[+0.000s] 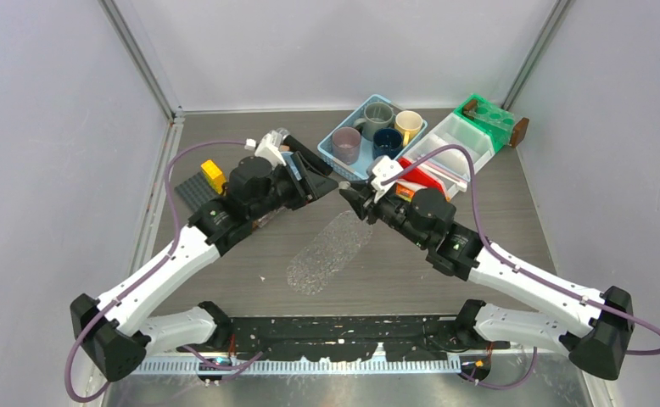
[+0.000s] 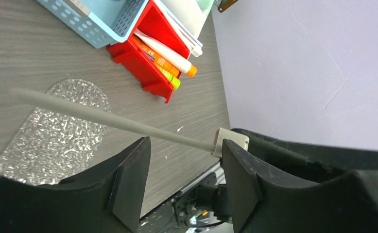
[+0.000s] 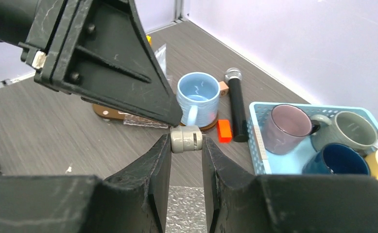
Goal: Prepare toiletry sets of a toothbrush and toothpaste on the tray
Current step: Pick up the toothbrush from the storage box, then place the toothbrush in the toothpaste holder.
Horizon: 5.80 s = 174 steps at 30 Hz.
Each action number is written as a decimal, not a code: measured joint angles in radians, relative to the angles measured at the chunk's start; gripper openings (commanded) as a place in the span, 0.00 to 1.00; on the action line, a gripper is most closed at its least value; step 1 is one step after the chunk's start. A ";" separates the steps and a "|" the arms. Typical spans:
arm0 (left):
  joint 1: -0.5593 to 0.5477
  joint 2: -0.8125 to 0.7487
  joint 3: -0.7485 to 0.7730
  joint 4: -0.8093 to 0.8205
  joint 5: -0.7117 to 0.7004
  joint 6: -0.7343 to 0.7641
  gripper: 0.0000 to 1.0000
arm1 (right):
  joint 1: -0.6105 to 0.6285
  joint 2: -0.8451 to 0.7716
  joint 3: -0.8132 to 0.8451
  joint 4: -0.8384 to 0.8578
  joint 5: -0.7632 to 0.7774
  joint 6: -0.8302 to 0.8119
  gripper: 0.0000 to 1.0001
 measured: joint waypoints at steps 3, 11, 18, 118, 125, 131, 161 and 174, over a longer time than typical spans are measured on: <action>-0.006 0.034 0.010 0.001 -0.018 -0.065 0.57 | 0.032 -0.007 -0.034 0.039 0.073 -0.042 0.01; -0.033 0.079 0.037 0.014 -0.085 -0.206 0.56 | 0.126 -0.006 -0.094 0.172 0.243 -0.171 0.01; -0.046 0.082 0.049 -0.007 -0.145 -0.307 0.58 | 0.177 0.006 -0.146 0.285 0.351 -0.262 0.01; 0.303 0.460 0.541 -1.245 -0.119 0.486 0.03 | 0.298 -0.520 -0.169 -0.291 0.637 -0.122 0.71; 0.327 0.520 0.557 -1.240 -0.105 0.517 0.03 | 0.299 -0.528 -0.171 -0.291 0.637 -0.122 0.71; 0.340 0.554 0.566 -1.237 -0.101 0.536 0.04 | 0.306 -0.529 -0.174 -0.291 0.640 -0.122 0.72; 0.351 0.641 0.572 -1.175 -0.132 0.529 0.16 | 0.336 -0.546 -0.187 -0.284 0.667 -0.123 0.72; 0.352 0.647 0.571 -1.140 -0.147 0.486 0.16 | 0.360 -0.555 -0.188 -0.283 0.684 -0.126 0.72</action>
